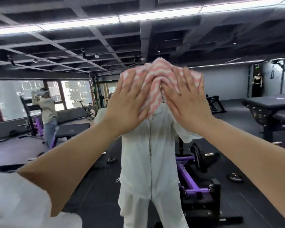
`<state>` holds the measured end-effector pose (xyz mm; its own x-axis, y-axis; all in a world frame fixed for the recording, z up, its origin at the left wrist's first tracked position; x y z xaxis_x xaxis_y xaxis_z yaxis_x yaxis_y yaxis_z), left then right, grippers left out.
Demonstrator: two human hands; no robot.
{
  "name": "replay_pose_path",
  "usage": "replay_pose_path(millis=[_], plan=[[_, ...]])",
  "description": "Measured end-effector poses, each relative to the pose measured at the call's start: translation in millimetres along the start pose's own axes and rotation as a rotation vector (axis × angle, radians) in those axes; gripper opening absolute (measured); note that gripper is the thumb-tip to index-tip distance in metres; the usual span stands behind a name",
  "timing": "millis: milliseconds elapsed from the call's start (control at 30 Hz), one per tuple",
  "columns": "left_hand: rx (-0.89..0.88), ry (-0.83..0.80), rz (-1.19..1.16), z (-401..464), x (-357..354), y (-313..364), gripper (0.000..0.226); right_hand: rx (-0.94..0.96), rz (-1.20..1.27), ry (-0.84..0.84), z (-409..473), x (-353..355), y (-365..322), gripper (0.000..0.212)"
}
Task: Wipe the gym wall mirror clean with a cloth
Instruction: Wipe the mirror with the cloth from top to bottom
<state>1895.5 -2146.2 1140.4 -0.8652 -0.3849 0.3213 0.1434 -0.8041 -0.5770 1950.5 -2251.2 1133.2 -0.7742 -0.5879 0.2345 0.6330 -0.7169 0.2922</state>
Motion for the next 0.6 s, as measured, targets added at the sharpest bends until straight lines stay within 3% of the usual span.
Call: replay_pose_path(millis=[167, 267, 367, 500, 600], plan=[[-0.156, -0.013, -0.02, -97, -26, 31, 0.064, 0.163, -0.069, -0.08, -84, -32, -63, 0.053], [-0.242, -0.028, -0.024, -160, -44, 61, 0.068, 0.299, -0.123, -0.215, -147, -55, -101, 0.068], [-0.362, -0.092, -0.008, -220, -65, 102, 0.068, 0.507, -0.211, -0.454, -220, -83, -133, 0.09], [-0.494, -0.209, 0.019, -268, -92, 137, 0.091, 0.79, -0.259, -0.696, -278, -96, -148, 0.063], [-0.499, -0.167, 0.02, -256, -87, 122, 0.086, 0.822, -0.263, -0.648, -249, -82, -138, 0.057]])
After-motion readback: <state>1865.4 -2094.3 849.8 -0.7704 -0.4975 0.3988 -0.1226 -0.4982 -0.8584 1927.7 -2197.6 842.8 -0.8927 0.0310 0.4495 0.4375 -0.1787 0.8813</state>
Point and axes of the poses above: each hand's wrist, its own z-axis towards the middle knuckle, its own x-axis out of the back of the hand, y = z × x, the point moved 10 cm from there along z, towards the middle knuckle, and after that the axes turned 1 degree about z, right-handed, at the moved point
